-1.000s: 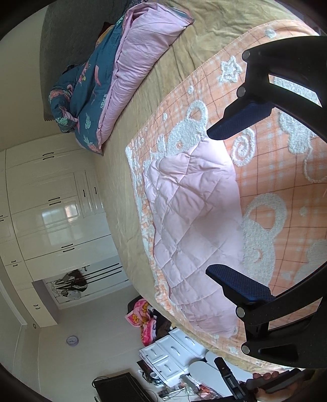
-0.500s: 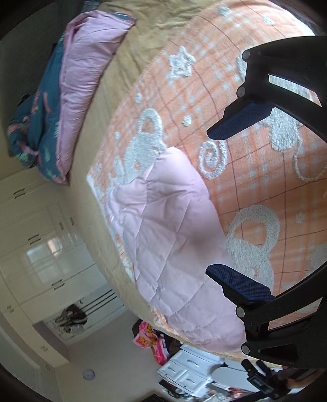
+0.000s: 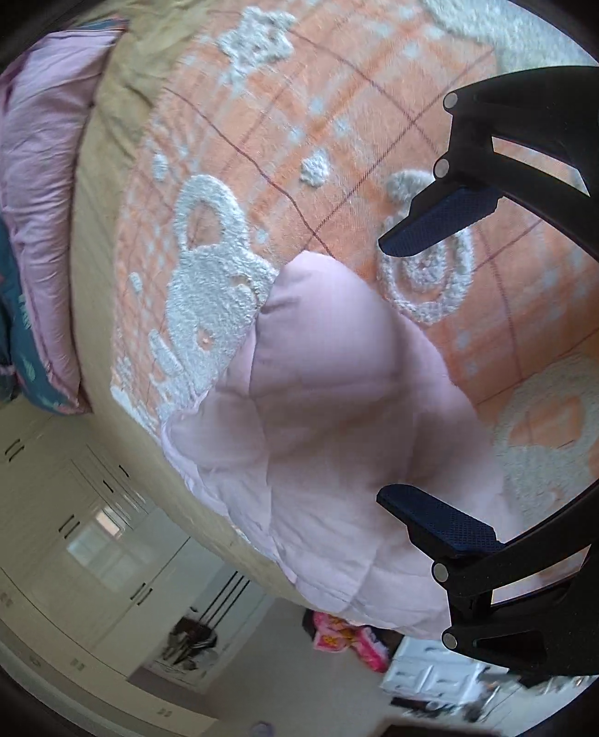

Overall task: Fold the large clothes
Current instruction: 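Grasp the jacket bundle edge with the left tool while the right tool grasps it too, then lift the held edge with both tools and fold it over the bundle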

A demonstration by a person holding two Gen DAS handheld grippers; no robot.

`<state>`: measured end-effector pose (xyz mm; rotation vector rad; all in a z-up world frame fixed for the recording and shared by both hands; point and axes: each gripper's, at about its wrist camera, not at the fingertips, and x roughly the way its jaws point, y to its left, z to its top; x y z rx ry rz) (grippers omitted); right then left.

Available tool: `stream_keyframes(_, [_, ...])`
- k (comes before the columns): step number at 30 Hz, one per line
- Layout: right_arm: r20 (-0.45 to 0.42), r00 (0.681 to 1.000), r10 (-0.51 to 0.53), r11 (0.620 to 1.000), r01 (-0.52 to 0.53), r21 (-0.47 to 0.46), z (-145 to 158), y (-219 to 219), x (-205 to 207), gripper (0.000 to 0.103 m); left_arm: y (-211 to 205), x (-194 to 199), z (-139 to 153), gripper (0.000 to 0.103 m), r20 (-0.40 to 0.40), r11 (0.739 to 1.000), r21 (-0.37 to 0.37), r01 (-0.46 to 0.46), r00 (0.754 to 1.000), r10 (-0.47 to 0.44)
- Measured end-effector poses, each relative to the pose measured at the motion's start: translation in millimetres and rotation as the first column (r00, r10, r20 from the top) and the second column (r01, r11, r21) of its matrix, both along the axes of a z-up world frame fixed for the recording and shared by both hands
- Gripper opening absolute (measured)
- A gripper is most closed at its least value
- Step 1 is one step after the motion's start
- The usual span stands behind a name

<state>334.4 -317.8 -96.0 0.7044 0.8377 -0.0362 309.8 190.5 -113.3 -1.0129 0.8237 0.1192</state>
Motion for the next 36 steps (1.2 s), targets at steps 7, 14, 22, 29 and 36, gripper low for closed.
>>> stream_keyframes(7, [0.049, 0.998, 0.045, 0.992, -0.050, 0.114, -26.1, 6.2, 32.2, 0.099, -4.2, 18.7, -16.7, 0.095, 0.047, 1.000, -0.005, -0.018, 0.999, 0.018])
stream_keyframes(14, [0.107, 0.991, 0.076, 0.988, -0.090, 0.124, -29.4, 12.0, 52.9, 0.084, -8.5, 31.7, -15.7, 0.094, 0.072, 0.998, 0.055, -0.017, 0.997, 0.013])
stream_keyframes(22, [0.201, 0.964, 0.172, 0.982, -0.183, 0.037, -6.3, 21.3, 59.1, 0.040, -25.0, 36.1, 16.0, 0.042, 0.115, 0.977, 0.215, 0.008, 0.993, -0.034])
stream_keyframes(29, [0.214, 0.943, 0.253, 0.966, -0.233, -0.115, 19.7, 38.6, 63.4, 0.032, -40.2, 39.4, 47.7, 0.029, 0.131, 0.929, 0.367, 0.054, 0.985, -0.109])
stream_keyframes(36, [0.237, 0.905, 0.353, 0.919, -0.288, -0.268, 63.3, 53.9, 49.5, 0.028, -50.7, 31.8, 83.6, 0.026, 0.154, 0.876, 0.474, 0.088, 0.971, -0.181])
